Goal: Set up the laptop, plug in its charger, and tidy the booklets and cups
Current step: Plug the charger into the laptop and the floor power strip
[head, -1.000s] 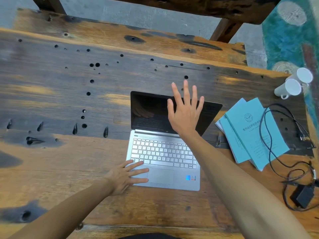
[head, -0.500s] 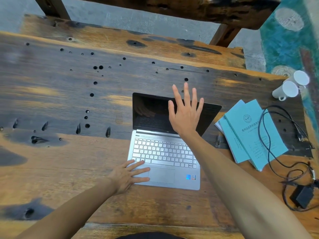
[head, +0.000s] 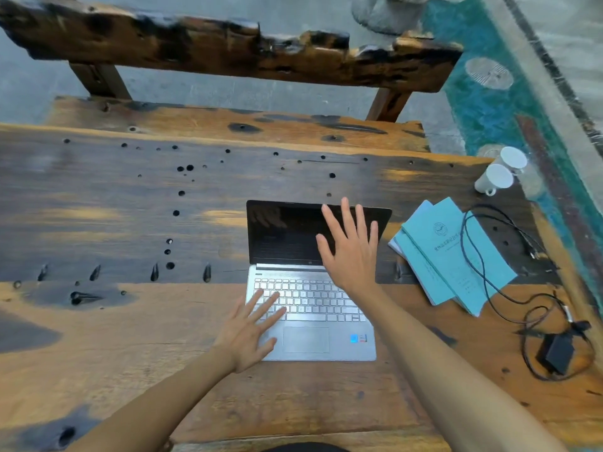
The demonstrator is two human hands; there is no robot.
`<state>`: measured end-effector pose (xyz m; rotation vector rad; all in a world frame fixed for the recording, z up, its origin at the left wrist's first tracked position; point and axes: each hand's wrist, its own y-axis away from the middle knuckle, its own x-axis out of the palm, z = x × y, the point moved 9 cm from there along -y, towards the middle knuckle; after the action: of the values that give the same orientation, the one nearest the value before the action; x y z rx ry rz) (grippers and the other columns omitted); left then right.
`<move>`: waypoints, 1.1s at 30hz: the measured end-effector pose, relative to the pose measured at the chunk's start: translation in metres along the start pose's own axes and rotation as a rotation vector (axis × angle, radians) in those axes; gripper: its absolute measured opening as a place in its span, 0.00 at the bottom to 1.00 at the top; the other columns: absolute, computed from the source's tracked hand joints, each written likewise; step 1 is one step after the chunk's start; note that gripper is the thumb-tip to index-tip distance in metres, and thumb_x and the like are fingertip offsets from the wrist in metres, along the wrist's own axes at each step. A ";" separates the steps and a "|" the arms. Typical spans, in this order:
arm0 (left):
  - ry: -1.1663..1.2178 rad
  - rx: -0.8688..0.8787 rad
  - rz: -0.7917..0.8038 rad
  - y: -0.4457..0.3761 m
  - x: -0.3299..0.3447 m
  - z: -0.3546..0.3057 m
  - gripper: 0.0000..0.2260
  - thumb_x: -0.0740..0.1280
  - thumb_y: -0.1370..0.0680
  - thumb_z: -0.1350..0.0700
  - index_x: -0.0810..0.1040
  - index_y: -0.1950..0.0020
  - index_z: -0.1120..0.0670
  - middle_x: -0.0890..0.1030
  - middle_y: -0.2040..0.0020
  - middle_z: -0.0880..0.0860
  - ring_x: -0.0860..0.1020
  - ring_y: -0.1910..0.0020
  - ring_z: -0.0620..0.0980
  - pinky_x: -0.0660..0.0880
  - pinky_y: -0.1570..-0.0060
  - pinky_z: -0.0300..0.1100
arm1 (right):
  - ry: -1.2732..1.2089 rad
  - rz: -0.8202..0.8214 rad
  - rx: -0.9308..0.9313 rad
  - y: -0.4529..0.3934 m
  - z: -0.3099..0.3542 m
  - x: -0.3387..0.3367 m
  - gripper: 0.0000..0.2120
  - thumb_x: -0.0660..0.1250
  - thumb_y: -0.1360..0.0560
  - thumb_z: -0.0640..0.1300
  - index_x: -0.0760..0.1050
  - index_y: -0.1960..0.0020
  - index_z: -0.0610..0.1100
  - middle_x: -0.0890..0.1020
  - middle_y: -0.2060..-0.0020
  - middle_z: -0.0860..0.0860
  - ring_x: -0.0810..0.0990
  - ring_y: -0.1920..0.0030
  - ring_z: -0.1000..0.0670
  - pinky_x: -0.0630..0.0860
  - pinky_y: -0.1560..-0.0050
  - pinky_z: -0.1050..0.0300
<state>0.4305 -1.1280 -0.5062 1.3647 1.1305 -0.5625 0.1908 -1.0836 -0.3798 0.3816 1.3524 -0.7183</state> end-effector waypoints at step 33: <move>-0.051 0.201 -0.141 -0.034 -0.025 -0.241 0.34 0.39 0.24 0.29 0.44 0.19 0.38 0.38 0.18 0.46 0.38 0.19 0.56 0.42 0.22 0.60 | -0.054 0.150 0.613 0.337 -0.255 -0.069 0.30 0.40 0.19 0.69 0.43 0.19 0.63 0.40 0.18 0.55 0.39 0.18 0.48 0.42 0.19 0.44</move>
<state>0.3192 -0.9149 -0.4598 1.4396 1.1591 -0.8269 0.2211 -0.6583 -0.4156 0.9328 1.0175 -1.0030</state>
